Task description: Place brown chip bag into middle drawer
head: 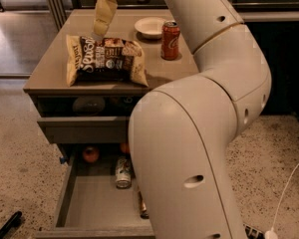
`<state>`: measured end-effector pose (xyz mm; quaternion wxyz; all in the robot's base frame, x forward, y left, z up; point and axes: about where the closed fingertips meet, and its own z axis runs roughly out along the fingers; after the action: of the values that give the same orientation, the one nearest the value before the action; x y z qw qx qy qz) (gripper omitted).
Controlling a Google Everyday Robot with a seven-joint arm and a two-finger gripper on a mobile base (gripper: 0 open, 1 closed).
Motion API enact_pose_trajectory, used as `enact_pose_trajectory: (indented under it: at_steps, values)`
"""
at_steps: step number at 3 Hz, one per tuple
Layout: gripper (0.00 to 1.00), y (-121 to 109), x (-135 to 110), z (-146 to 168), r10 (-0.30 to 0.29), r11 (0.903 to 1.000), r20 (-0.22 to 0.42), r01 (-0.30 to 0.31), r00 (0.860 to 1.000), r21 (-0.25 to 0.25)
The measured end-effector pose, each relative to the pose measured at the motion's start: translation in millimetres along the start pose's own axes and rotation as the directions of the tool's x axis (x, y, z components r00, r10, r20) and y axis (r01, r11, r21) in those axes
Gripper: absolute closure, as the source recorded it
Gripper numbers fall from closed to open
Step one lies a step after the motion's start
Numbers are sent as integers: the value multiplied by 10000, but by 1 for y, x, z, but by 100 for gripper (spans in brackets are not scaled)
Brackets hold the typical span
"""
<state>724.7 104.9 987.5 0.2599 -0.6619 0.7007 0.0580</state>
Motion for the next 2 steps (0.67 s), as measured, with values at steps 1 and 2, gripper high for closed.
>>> enact_pose_trajectory:
  at_steps: [1,2]
  values:
    - [0,0,0,0,0,10000,0,0,10000,0]
    - [0,17,-4,37,-173,9982,40,175,9998,-580]
